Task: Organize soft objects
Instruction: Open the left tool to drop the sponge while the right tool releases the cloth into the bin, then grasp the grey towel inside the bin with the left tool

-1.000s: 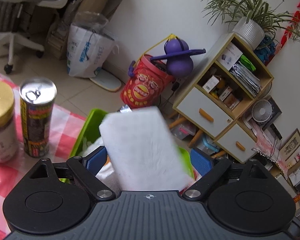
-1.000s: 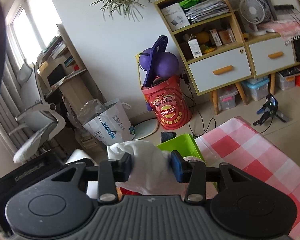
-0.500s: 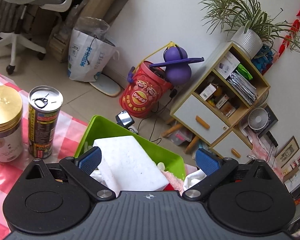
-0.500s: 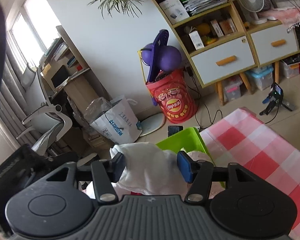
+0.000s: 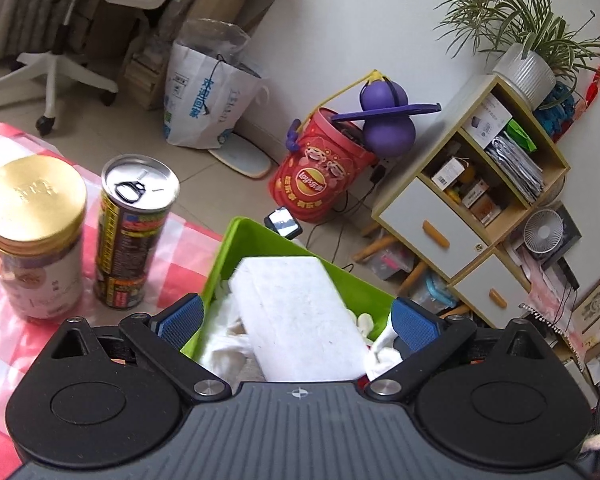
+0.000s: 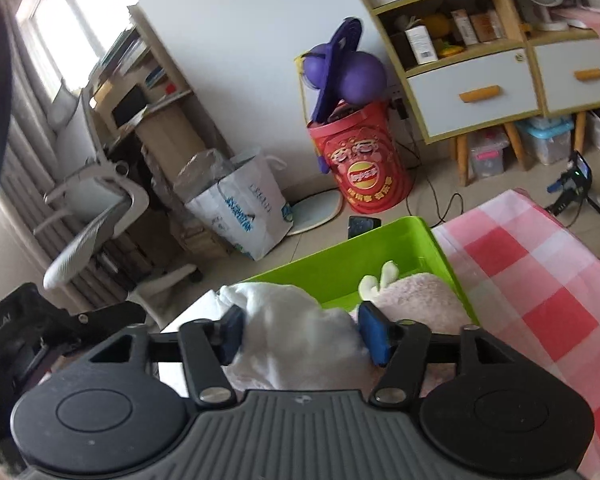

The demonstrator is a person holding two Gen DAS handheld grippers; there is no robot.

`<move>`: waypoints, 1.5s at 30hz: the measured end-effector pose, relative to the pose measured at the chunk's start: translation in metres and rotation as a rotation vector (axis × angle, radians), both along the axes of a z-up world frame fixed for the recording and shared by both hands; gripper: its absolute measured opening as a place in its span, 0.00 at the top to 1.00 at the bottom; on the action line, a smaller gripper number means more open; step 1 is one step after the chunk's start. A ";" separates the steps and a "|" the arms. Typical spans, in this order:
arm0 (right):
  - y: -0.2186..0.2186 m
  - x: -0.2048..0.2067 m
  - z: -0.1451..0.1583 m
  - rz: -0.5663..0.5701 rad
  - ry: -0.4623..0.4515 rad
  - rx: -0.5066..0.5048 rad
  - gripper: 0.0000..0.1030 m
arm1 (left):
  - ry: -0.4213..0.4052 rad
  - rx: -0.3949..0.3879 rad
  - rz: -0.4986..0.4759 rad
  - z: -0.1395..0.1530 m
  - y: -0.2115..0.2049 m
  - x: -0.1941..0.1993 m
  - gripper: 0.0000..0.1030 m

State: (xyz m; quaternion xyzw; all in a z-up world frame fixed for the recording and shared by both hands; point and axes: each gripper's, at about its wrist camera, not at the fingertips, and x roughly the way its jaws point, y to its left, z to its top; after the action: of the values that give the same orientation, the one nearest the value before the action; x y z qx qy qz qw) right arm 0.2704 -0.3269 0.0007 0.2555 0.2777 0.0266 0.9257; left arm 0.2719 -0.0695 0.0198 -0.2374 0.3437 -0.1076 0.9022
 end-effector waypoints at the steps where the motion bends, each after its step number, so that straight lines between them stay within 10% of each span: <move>1: 0.002 0.000 0.002 0.008 0.000 -0.011 0.64 | 0.000 0.009 0.000 0.001 0.002 0.000 0.07; 20: -0.008 -0.039 0.040 0.029 -0.036 0.011 0.51 | 0.062 0.244 -0.234 -0.031 0.020 -0.059 0.13; 25: 0.001 -0.048 0.039 0.052 -0.020 0.005 0.52 | 0.127 0.324 -0.261 -0.058 0.011 -0.061 0.33; 28: 0.008 -0.054 0.041 0.076 -0.031 -0.007 0.52 | 0.194 0.282 -0.238 -0.072 0.013 -0.054 0.67; 31: 0.020 -0.058 0.045 0.125 -0.040 -0.081 0.52 | 0.181 0.231 -0.215 -0.067 0.019 -0.052 0.81; 45: 0.042 -0.071 0.031 0.422 -0.076 -0.105 0.58 | 0.164 -0.189 -0.086 -0.036 0.064 -0.026 0.82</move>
State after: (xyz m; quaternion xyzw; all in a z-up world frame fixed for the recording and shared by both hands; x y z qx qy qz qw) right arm 0.1992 -0.2853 0.0317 0.1419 0.2908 0.2148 0.9215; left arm 0.2457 -0.0059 -0.0162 -0.3142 0.4144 -0.1583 0.8393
